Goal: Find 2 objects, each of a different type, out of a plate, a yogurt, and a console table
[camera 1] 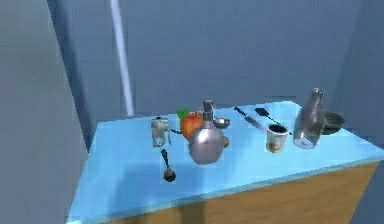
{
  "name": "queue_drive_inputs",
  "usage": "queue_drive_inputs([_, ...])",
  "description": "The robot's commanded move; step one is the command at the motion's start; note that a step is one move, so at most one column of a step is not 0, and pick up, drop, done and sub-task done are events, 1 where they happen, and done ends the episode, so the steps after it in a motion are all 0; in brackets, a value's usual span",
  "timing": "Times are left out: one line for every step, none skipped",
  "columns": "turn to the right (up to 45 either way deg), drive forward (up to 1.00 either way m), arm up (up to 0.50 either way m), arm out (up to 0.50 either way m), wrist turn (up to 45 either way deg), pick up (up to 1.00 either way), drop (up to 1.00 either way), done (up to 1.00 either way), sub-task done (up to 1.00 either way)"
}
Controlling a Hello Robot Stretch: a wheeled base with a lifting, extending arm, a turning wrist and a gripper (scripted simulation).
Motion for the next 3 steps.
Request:
queue_drive_inputs([24.0,0.0,0.0,0.0,0.0,0.0,0.0,0.0,0.0])
queue_drive_inputs([0.0,0.0,0.0,0.0,0.0,0.0,0.0,0.0,1.0])
queue_drive_inputs([45.0,0.0,0.0,0.0,0.0,0.0,0.0,0.0,0.0])
